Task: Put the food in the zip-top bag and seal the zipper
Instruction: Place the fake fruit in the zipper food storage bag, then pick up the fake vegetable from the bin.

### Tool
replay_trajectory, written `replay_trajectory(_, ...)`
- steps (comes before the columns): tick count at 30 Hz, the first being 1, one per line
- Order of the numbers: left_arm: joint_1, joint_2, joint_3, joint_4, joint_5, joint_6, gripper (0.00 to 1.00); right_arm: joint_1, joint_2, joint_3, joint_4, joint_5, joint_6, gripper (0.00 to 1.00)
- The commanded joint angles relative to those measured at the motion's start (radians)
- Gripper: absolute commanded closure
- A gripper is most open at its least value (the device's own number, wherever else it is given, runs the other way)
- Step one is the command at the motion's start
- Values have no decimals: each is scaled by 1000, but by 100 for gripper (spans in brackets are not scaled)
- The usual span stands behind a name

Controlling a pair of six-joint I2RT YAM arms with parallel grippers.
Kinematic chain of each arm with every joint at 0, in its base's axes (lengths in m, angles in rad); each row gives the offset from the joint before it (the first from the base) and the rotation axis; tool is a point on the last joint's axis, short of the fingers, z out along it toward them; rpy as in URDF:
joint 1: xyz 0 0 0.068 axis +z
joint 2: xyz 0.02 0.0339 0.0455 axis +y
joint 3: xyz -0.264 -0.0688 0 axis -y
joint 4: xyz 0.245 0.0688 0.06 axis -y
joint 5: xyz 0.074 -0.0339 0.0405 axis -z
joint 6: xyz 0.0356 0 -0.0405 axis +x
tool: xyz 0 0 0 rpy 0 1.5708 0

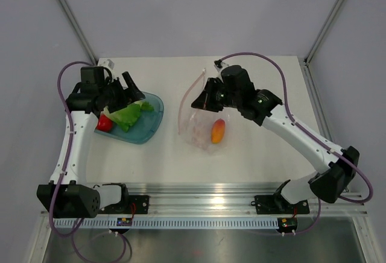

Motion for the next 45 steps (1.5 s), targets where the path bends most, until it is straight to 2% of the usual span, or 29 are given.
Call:
replay_trajectory(1, 36, -31, -22, -18, -270, -53, 9, -4, -95, -54, -21, 71, -25, 94)
replay_trajectory(10, 99, 61, -31, -76, -479, -76, 14, -2, -86, -131, 54, -13, -40, 94)
replay_trajectory(19, 126, 175, -65, -40, -571, -122, 14, -2, -78, -148, 70, -41, -112, 93)
replay_trajectory(25, 113, 231, -113, 26, -441, -119, 17, -4, -63, -162, 96, -59, -134, 92)
replay_trajectory(30, 59, 258, -151, 46, -470, -125, 6, -2, -34, -143, 97, -88, -149, 92)
replay_trajectory(33, 48, 256, -199, 109, -429, -140, 7, -4, -29, -145, 98, -90, -151, 92)
replay_trajectory(35, 36, 285, -212, 134, -425, -155, 12, -4, -28, -143, 99, -93, -148, 92)
replay_trajectory(38, 36, 349, -191, 175, -432, -163, 26, -4, -29, -147, 102, -104, -137, 92)
replay_trajectory(39, 36, 362, -182, 181, -435, -163, 39, -4, -37, -148, 99, -104, -134, 92)
replay_trajectory(42, 33, 362, -153, 183, -407, -159, 68, -4, -55, -153, 91, -94, -126, 92)
replay_trajectory(43, 30, 350, -147, 183, -393, -154, 87, -4, -63, -162, 90, -90, -123, 92)
replay_trajectory(45, 30, 299, -139, 174, -331, -162, 100, -4, -80, -171, 91, -79, -112, 92)
